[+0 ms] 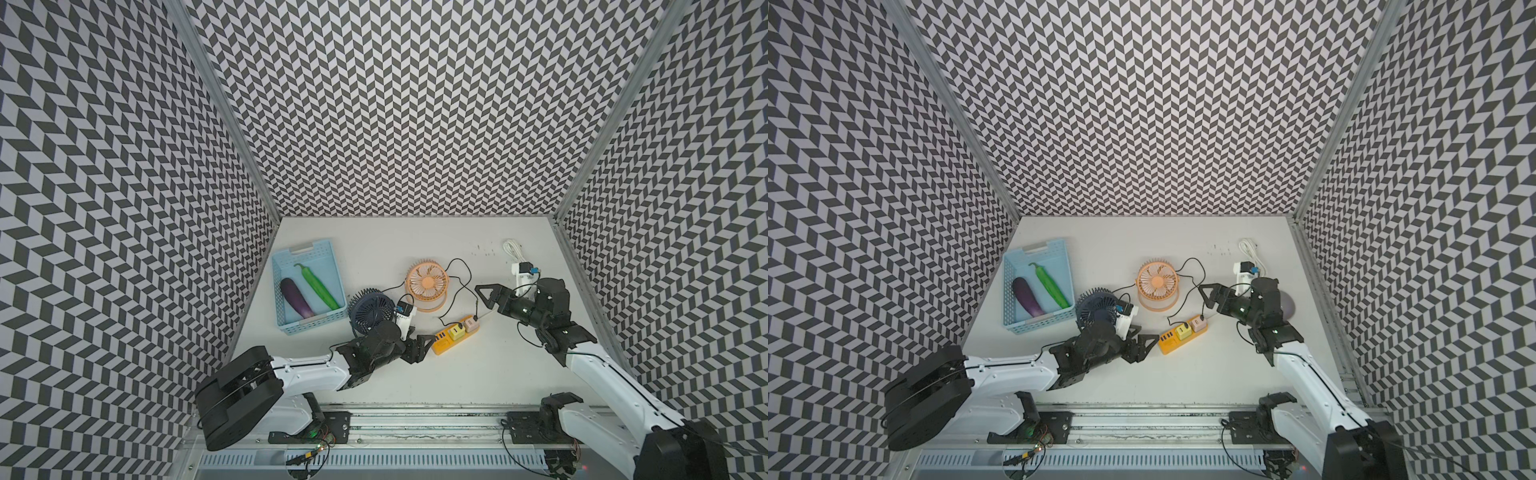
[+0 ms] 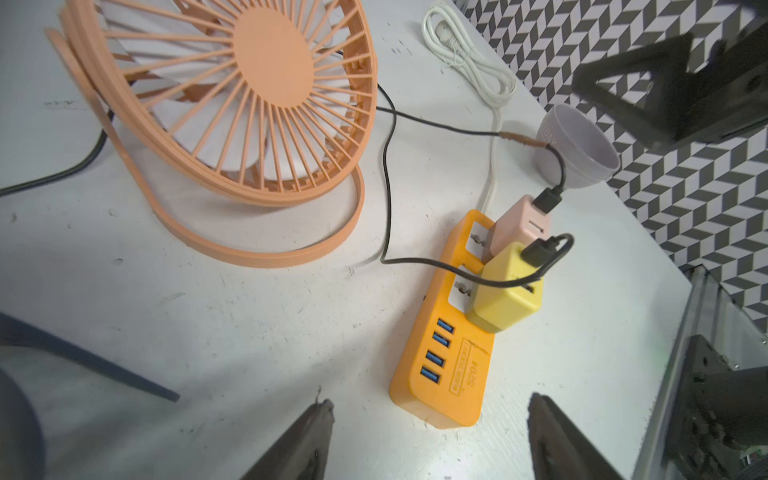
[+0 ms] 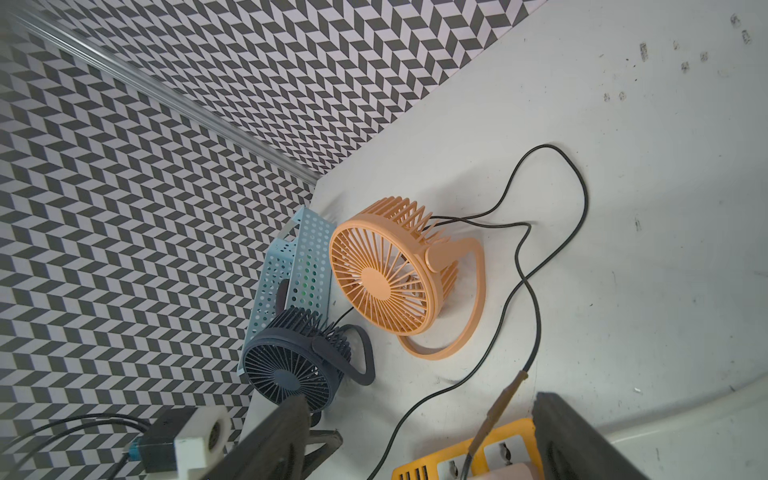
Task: Unplug the desk fan from the power strip
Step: Adjust the socket at the center of the board.
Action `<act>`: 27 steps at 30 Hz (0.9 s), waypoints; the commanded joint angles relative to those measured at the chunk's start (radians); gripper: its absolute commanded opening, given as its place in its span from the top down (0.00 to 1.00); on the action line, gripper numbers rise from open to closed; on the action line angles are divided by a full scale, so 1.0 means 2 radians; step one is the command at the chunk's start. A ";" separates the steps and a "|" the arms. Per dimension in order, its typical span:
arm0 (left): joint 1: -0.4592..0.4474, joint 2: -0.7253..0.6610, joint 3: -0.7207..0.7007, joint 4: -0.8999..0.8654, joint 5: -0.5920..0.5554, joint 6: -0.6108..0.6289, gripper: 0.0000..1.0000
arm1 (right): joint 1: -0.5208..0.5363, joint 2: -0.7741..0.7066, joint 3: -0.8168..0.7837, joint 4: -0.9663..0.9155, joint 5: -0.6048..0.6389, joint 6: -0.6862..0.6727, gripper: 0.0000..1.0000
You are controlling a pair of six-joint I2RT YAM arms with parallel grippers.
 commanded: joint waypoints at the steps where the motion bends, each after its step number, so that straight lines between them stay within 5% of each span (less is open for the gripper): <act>1: -0.013 0.019 0.006 0.046 -0.012 0.029 0.29 | 0.003 -0.018 -0.009 -0.003 0.005 -0.004 0.12; 27: -0.071 0.182 0.051 0.118 -0.037 0.098 0.45 | 0.009 -0.039 -0.094 0.023 -0.023 0.048 0.14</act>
